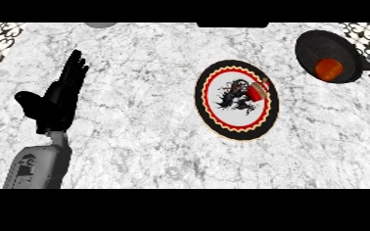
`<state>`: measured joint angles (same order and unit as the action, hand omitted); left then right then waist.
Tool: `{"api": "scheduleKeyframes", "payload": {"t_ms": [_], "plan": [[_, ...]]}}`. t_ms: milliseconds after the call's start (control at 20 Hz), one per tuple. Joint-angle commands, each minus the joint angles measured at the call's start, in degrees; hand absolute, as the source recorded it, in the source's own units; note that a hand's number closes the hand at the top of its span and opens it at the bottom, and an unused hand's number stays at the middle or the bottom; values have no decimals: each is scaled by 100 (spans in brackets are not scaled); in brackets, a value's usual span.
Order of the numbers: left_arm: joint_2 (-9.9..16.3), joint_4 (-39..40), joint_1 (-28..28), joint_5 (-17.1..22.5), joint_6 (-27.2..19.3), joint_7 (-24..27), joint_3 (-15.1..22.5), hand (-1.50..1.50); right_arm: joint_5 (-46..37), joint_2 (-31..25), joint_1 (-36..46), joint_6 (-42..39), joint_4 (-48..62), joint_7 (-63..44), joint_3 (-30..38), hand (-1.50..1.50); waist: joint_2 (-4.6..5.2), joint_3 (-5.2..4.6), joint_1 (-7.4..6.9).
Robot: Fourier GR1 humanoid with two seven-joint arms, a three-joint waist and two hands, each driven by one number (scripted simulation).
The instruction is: Pick the tomato from the plate and place it in the pan
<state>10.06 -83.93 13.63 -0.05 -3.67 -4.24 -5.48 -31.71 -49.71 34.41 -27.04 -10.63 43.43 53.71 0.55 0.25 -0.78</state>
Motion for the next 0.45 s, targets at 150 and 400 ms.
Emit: {"api": "scheduleKeyframes", "payload": {"t_ms": [150, 400], "plan": [[231, 137, 14, 174, 195, -63, -252, 0, 290, -319, -492, -1306, -173, 538, -114, -150, -50, -20, 107], [10, -118, -182, -51, 52, 7, 20, 0, 289, -327, -539, -1060, -521, 382, -464, -150, -51, -19, 52]]}}
